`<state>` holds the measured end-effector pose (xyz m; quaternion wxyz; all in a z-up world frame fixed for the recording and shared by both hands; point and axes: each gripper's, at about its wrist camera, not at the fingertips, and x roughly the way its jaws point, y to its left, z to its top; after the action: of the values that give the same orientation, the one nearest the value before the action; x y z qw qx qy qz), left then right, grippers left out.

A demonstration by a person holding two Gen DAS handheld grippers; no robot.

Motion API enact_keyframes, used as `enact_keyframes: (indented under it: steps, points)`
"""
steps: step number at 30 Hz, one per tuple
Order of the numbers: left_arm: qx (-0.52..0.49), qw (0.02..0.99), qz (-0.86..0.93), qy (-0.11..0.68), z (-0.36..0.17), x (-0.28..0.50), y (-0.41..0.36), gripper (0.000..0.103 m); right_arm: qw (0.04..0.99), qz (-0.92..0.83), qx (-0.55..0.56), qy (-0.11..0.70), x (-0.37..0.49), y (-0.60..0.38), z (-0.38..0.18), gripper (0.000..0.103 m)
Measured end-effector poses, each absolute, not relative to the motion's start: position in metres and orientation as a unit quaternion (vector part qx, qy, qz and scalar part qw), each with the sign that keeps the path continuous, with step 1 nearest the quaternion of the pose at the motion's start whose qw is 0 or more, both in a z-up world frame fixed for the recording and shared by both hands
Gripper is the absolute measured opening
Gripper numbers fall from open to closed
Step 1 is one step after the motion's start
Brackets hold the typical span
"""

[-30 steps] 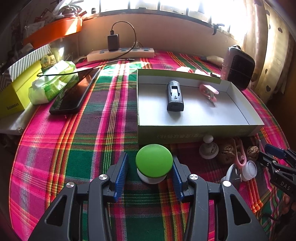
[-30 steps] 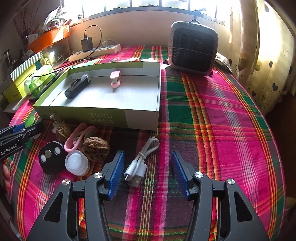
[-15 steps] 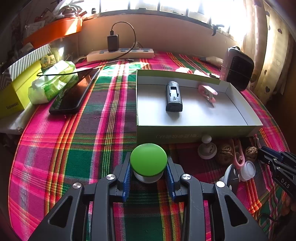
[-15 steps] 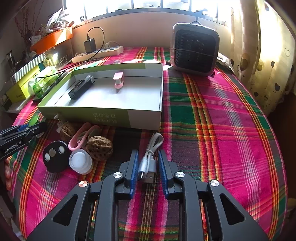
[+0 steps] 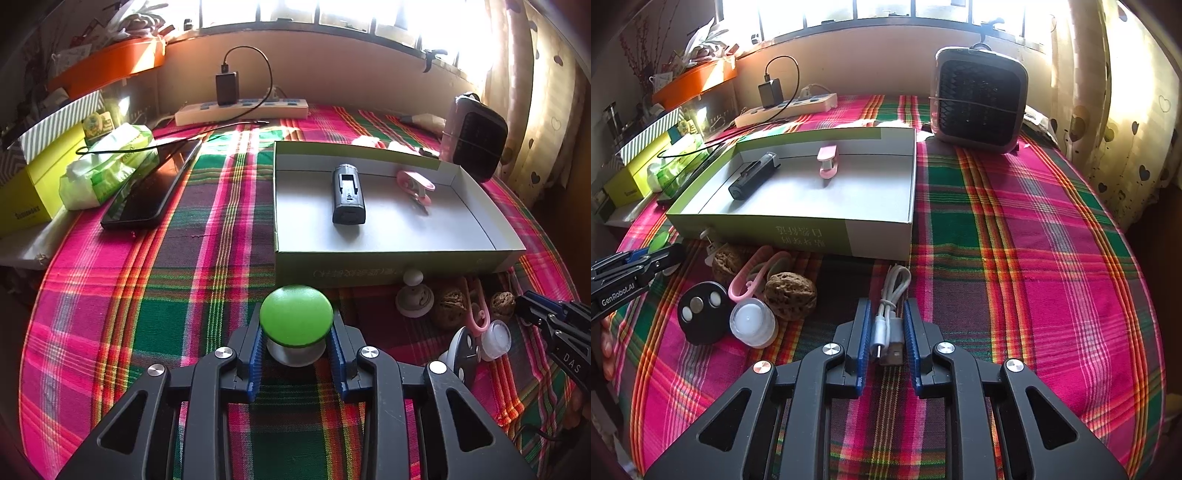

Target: Organize objects

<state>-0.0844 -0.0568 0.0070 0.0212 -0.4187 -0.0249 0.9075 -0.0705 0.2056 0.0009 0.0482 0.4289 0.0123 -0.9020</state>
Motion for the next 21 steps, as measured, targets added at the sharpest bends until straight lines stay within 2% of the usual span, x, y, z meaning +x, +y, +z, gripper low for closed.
enact_keyframes:
  steps: [2, 21]
  points:
    - [-0.414, 0.019, 0.910, -0.023, 0.0090, -0.0836, -0.0579, 0.015, 0.047, -0.902, 0.428, 0.013, -0.0702, 0.2052, 0.0017, 0.019]
    - [-0.414, 0.020, 0.910, -0.025, 0.0089, -0.0831, -0.0581, 0.015, 0.050, -0.904, 0.424, 0.010, -0.0693, 0.2065, 0.0035, 0.019]
